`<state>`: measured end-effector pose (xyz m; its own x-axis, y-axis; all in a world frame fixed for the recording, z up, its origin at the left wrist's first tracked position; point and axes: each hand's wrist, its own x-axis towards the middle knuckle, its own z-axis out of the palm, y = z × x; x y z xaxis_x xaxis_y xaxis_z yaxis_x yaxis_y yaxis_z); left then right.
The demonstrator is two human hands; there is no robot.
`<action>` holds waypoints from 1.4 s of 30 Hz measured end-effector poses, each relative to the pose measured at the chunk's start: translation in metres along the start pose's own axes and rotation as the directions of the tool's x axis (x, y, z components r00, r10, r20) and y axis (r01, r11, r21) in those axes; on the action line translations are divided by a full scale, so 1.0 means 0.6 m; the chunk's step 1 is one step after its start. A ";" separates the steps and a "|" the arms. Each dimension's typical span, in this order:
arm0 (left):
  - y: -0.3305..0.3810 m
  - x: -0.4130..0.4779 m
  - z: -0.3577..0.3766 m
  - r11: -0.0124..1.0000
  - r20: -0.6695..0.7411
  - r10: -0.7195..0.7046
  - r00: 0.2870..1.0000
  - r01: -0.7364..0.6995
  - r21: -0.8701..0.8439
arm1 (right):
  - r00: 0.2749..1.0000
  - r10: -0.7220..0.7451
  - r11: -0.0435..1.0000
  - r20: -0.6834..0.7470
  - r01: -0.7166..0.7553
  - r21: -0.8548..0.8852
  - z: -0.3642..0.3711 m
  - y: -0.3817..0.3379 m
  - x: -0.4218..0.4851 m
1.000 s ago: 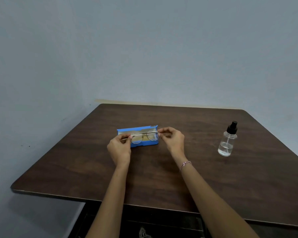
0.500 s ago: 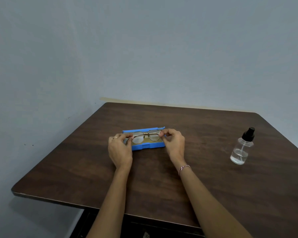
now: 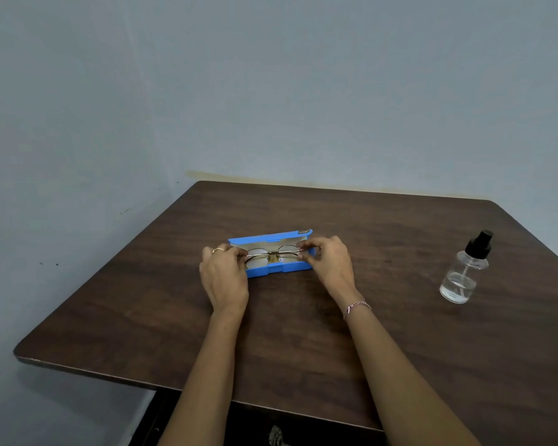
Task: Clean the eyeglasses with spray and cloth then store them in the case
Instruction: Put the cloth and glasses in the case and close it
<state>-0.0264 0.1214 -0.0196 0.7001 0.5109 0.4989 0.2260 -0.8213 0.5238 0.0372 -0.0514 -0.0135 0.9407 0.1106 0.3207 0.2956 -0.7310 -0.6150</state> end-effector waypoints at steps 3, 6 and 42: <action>0.001 0.001 -0.002 0.997 0.007 0.023 1.000 -0.023 0.077 | 1.000 -0.007 0.998 0.024 0.009 -0.060 0.001 -0.002 0.000; 0.000 0.001 -0.002 0.993 0.018 0.014 1.000 -0.016 0.118 | 0.999 -0.025 0.996 0.041 0.029 -0.087 0.001 -0.001 -0.001; -0.006 -0.004 0.018 0.967 0.120 0.251 0.960 -0.254 0.002 | 0.917 -0.381 0.882 0.117 0.398 -0.254 0.019 -0.012 -0.019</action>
<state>-0.0216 0.1202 -0.0303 0.8107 0.2536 0.5278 0.0423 -0.9244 0.3791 0.0263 -0.0397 -0.0209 0.7699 0.4584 0.4441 0.5929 -0.7713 -0.2316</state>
